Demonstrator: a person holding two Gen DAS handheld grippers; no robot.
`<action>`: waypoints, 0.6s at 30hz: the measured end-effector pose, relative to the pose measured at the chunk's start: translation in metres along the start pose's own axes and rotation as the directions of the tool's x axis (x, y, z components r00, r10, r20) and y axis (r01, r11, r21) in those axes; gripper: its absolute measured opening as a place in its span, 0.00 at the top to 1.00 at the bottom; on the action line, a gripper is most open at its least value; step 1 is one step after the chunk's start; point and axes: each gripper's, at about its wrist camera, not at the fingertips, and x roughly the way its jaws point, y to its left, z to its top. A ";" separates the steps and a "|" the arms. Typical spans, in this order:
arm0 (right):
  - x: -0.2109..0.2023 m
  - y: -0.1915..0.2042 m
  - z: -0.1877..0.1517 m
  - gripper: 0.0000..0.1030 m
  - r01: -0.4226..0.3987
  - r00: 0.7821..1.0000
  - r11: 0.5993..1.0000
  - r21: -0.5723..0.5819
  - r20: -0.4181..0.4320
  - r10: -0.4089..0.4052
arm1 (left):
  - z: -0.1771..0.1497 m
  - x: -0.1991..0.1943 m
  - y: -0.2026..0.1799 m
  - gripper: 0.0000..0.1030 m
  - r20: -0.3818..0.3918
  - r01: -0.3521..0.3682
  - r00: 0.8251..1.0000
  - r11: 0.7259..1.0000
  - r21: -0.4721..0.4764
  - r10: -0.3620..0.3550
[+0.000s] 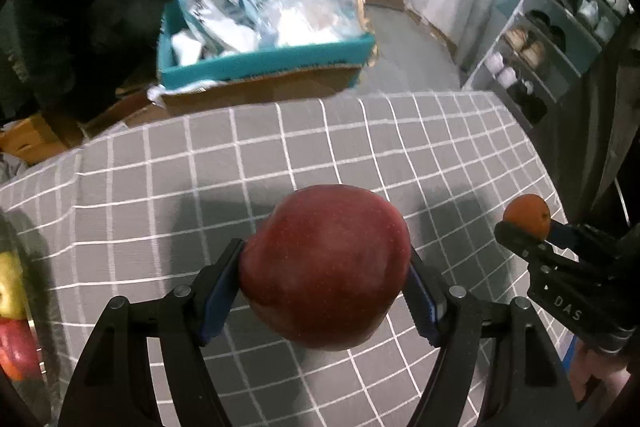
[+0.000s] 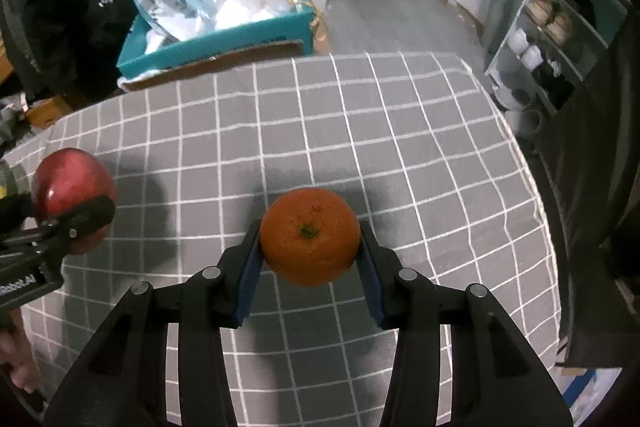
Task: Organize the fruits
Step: 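Lift the apple and tangerine and carry them toward the green bowl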
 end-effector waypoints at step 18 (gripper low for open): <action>-0.072 0.045 0.016 0.58 -0.059 0.987 0.995 -0.078 0.148 0.070 | -0.006 -0.098 0.022 0.27 0.164 -0.076 0.984 0.997 0.008 0.073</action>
